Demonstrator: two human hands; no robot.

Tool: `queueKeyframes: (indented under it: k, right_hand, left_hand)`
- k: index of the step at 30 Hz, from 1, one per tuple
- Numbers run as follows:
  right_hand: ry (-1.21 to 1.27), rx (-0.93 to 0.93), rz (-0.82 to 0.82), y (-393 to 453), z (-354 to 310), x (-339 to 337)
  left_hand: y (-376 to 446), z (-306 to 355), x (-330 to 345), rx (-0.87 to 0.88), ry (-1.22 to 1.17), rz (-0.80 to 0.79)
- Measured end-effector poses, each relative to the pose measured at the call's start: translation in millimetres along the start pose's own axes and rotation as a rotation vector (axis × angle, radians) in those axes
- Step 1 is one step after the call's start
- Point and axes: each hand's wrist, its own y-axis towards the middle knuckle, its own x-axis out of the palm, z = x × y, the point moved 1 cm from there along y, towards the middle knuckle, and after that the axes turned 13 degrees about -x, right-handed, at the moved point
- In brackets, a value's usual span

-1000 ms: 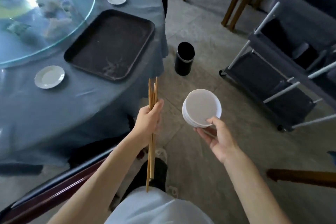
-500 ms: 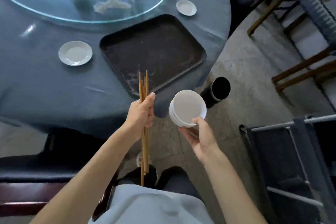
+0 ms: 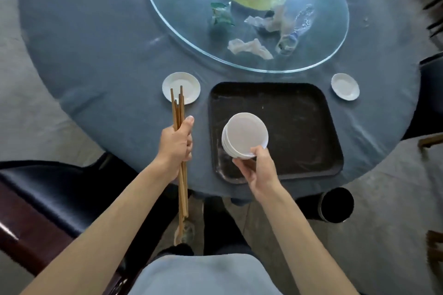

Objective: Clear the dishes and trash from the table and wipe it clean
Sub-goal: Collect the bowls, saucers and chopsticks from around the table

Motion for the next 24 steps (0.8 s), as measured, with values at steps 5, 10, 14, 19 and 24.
queueKeyframes:
  k: [5, 10, 14, 19, 24]
  right_hand:
    - [-0.093, 0.016, -0.102, 78.0, -23.8, 40.0]
    - [-0.174, 0.044, -0.169, 130.9, -35.9, 66.6]
    - [-0.233, 0.078, -0.22, 150.6, -37.8, 75.2]
    - [-0.249, 0.088, -0.207, 156.5, -32.6, 72.3]
    - [-0.435, 0.055, -0.202, 151.7, -38.5, 69.8]
  left_hand:
    - [35.4, 33.2, 14.5, 0.033, -0.052, 0.161]
    - [72.9, 47.1, 31.1, 0.03, -0.094, 0.287]
    - [94.6, 48.9, 37.5, 0.035, -0.097, 0.354]
    - [106.3, 48.5, 36.6, 0.063, -0.082, 0.368]
    - [104.3, 57.1, 33.0, 0.169, -0.027, 0.405]
